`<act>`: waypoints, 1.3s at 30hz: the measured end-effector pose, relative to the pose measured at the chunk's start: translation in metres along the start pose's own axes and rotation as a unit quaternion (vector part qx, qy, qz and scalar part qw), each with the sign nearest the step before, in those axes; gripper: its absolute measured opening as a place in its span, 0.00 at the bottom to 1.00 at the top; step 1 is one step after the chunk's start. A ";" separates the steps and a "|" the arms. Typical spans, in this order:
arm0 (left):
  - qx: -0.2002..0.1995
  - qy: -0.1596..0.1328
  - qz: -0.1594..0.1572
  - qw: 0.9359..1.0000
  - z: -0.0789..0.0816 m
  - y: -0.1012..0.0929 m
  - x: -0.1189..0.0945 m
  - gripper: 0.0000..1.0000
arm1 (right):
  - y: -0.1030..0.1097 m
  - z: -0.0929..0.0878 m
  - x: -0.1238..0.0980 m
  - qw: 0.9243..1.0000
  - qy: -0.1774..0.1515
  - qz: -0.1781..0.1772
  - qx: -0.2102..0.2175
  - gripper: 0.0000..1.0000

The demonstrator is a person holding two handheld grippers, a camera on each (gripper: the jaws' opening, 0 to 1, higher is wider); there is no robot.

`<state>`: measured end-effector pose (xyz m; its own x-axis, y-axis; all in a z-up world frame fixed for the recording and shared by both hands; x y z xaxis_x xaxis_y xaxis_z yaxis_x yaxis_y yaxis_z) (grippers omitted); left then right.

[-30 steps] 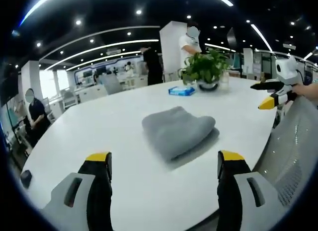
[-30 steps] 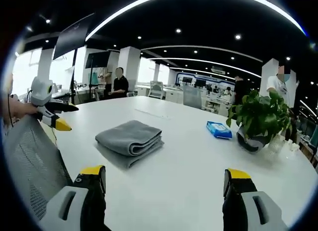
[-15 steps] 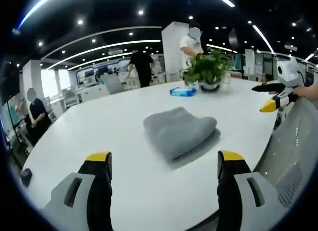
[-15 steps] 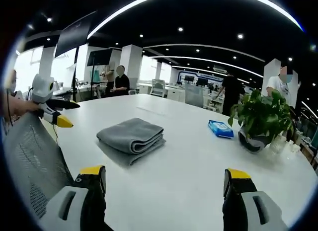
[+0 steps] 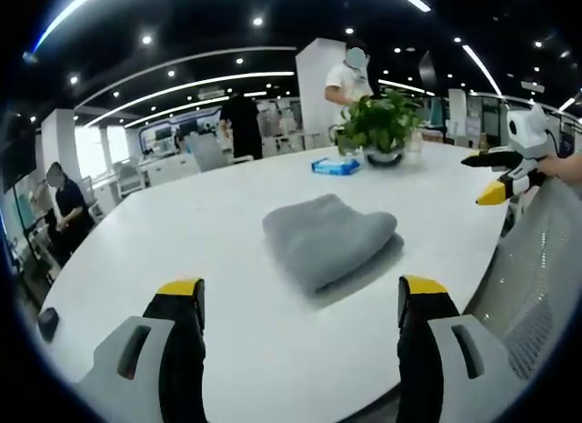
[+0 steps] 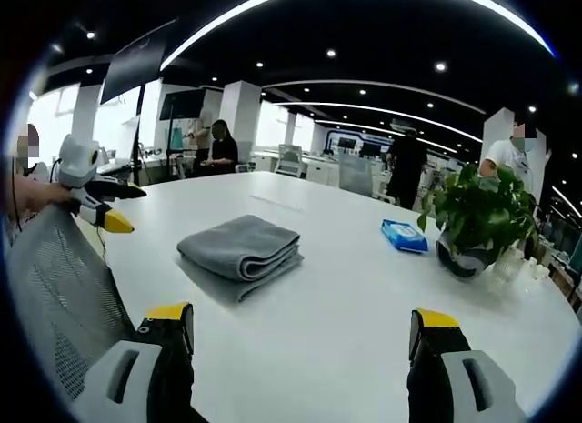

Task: Open the folded towel by lifting each exposed corner and separating the folded layers until the towel lies flat within the target outline without major curled edges

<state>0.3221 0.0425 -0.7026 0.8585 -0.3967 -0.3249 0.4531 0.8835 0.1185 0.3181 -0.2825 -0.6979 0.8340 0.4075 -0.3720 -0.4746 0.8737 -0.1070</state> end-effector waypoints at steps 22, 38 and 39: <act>0.005 0.010 -0.006 1.000 -0.003 -0.002 0.000 0.89 | 0.000 0.003 -0.001 1.000 -0.010 -0.005 0.010 1.00; -0.009 0.020 0.018 1.000 -0.008 0.008 -0.001 0.89 | -0.006 0.001 -0.002 1.000 -0.006 -0.020 0.019 1.00; -0.012 0.018 0.018 1.000 -0.007 0.008 -0.002 0.89 | -0.008 0.001 -0.002 0.999 -0.006 -0.023 0.022 1.00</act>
<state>0.3228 0.0520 -0.7076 0.8654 -0.3552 -0.3534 0.4151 0.9033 0.1086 0.3204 -0.2896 -0.6956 0.8580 0.3702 -0.3560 -0.4234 0.9022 -0.0822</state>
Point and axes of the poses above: the point that each gripper's makers call its tool centre point, and the gripper's own axes: x roughly forward along the fingers, y roughly to its left, z roughly out of its top, the point moved 3 cm from there along -x, roughly backward along the fingers, and after that the axes turned 2 degrees about x, right-handed, at the moved point
